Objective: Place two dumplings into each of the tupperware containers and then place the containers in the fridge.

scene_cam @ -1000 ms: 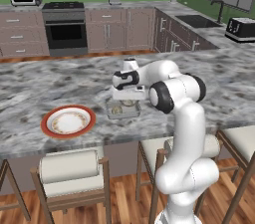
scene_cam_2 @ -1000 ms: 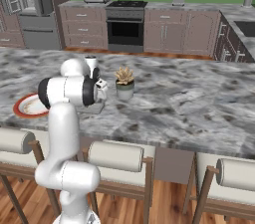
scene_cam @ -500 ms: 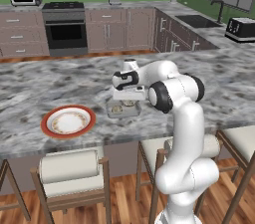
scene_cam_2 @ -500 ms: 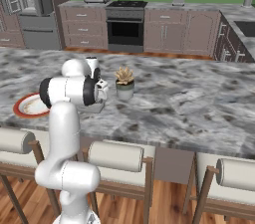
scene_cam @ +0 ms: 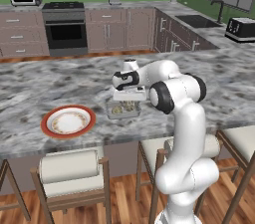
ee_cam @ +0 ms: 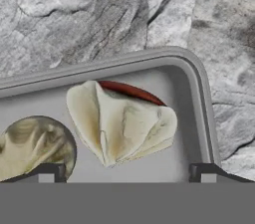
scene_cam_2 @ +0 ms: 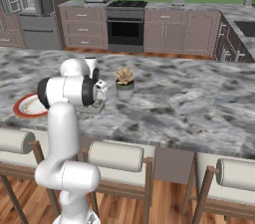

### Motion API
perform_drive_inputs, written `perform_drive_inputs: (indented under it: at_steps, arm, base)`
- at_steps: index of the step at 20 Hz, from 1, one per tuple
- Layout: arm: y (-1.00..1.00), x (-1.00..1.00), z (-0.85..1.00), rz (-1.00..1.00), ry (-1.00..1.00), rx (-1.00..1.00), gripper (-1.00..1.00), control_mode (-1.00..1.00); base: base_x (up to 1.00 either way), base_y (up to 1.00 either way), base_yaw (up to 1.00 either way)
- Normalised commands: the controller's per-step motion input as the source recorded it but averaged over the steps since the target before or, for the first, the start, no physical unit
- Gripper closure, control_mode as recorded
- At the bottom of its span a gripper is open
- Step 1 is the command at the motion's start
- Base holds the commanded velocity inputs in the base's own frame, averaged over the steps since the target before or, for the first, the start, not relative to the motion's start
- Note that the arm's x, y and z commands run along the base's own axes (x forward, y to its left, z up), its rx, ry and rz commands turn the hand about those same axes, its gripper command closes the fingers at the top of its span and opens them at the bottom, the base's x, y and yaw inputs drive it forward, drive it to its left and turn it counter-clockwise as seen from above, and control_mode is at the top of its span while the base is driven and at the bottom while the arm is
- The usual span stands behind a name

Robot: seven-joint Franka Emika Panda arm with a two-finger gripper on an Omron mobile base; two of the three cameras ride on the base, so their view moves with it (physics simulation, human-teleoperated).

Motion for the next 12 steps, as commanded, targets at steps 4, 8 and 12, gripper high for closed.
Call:
perform_drive_inputs:
  at_steps: [4,8,12]
  arm:
    - [-0.02,-0.19,0.01,0.00,0.00,0.00,-1.00,-1.00]
    - [-0.07,-0.33,0.01,-0.02,0.00,0.00,-1.00,-1.00]
    - [-0.18,-0.11,0.13,-0.11,0.00,0.00,-1.00,-1.00]
  base:
    - [0.00,0.00,0.00]
    - [0.00,0.00,0.00]
    - [0.00,0.00,0.00]
